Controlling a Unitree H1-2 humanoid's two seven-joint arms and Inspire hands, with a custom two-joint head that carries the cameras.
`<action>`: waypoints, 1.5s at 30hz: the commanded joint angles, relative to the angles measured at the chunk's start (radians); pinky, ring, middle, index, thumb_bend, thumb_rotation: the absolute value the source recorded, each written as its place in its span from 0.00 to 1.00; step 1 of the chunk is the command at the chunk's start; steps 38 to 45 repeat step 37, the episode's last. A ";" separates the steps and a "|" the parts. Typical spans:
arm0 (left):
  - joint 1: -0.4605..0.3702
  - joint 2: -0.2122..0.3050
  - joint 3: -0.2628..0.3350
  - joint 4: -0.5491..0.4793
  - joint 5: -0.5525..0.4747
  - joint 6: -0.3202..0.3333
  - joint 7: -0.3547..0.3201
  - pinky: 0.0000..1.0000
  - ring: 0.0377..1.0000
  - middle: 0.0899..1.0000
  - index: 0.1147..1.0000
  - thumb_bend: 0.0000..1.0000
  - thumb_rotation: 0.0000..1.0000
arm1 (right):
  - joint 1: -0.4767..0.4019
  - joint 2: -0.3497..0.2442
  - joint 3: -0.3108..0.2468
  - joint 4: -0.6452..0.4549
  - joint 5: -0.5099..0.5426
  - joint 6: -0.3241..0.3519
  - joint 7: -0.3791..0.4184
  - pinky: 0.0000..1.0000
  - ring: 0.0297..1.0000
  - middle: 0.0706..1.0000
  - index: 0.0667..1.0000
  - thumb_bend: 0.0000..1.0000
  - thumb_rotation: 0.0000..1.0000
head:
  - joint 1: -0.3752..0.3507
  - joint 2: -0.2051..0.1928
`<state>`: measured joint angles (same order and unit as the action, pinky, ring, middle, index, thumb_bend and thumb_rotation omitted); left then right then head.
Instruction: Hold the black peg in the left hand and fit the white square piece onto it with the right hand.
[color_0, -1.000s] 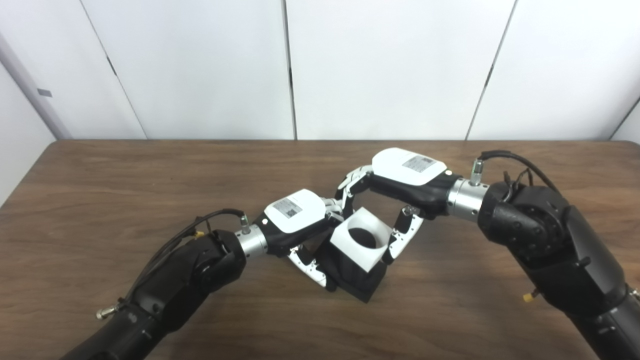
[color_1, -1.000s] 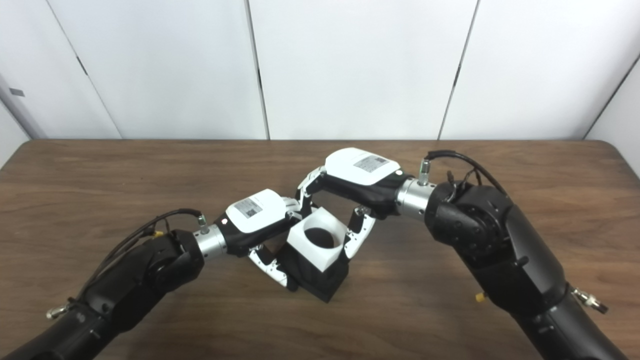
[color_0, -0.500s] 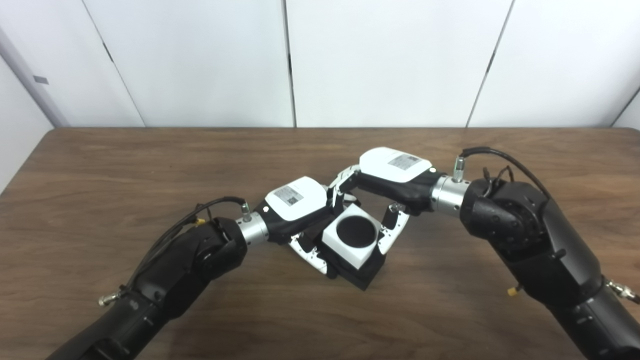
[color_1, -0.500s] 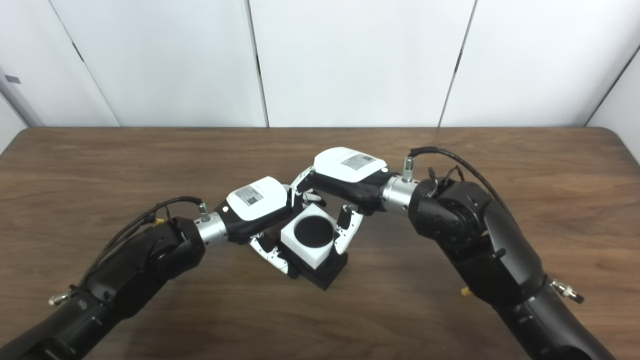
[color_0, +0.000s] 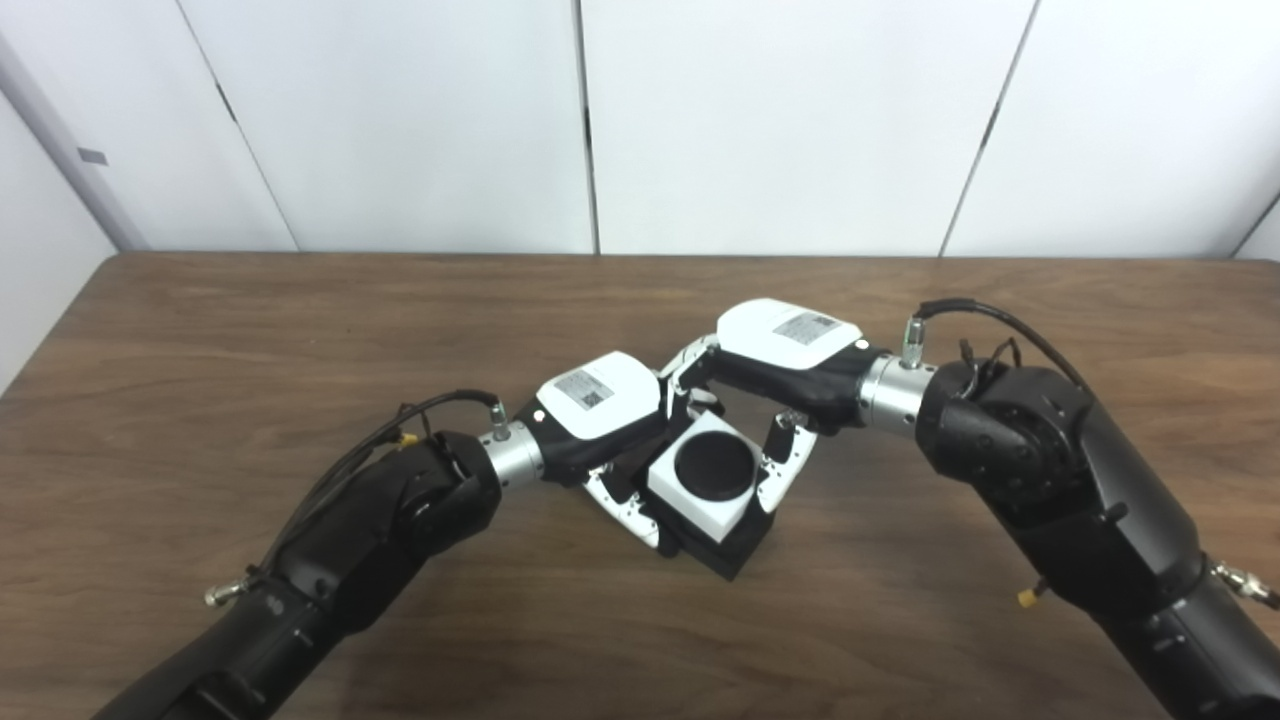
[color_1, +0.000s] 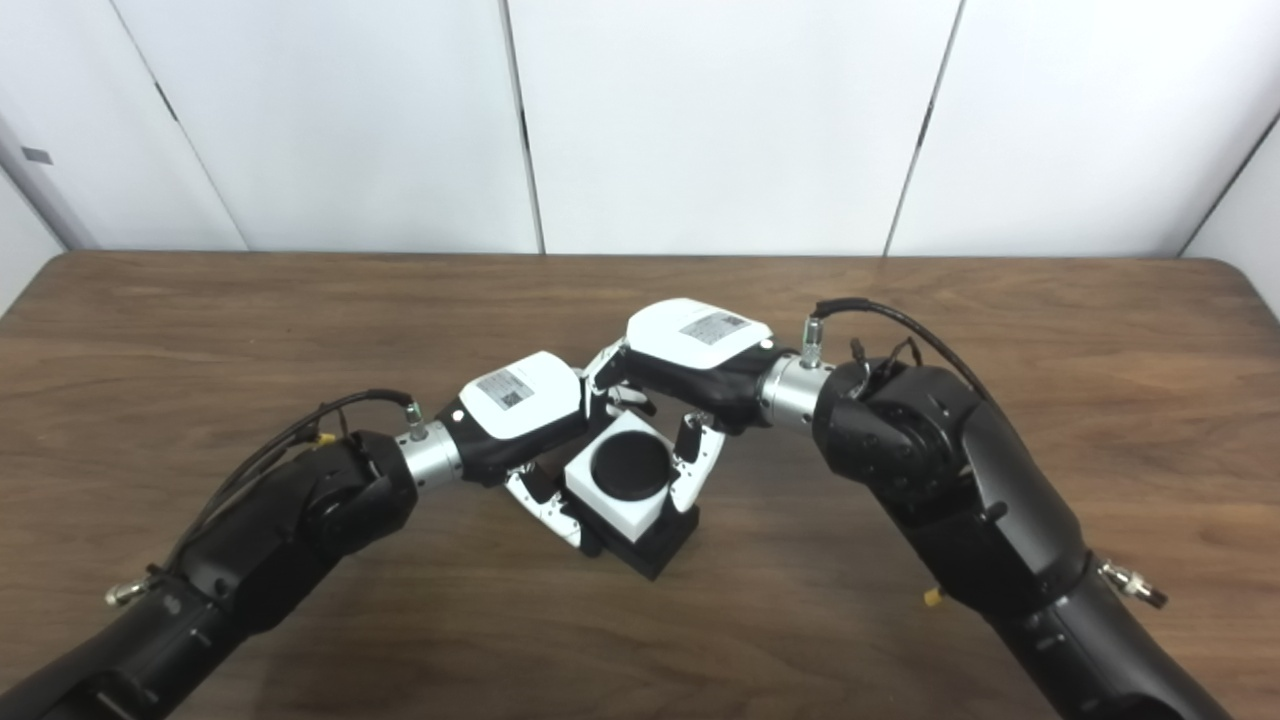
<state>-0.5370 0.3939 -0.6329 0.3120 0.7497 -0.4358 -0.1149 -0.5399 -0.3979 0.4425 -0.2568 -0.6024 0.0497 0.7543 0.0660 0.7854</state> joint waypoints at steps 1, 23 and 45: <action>0.017 -0.006 -0.028 0.013 0.062 0.006 -0.044 0.77 0.88 0.86 0.43 0.52 0.07 | -0.024 -0.005 0.023 -0.027 0.032 0.004 0.048 0.72 0.84 0.79 0.64 0.85 0.24 | -0.001 0.000; 0.018 0.013 -0.012 0.002 0.034 0.008 -0.089 0.78 0.87 0.84 0.43 0.52 0.07 | 0.007 -0.082 -0.074 -0.061 0.057 0.070 0.017 0.69 0.82 0.83 0.79 0.91 0.16 | -0.016 -0.001; 0.022 0.021 -0.003 0.007 0.031 -0.010 -0.084 0.77 0.87 0.84 0.43 0.52 0.07 | 0.089 -0.073 -0.306 -0.067 0.149 0.066 -0.185 0.60 0.73 0.75 0.70 0.74 0.04 | -0.044 -0.006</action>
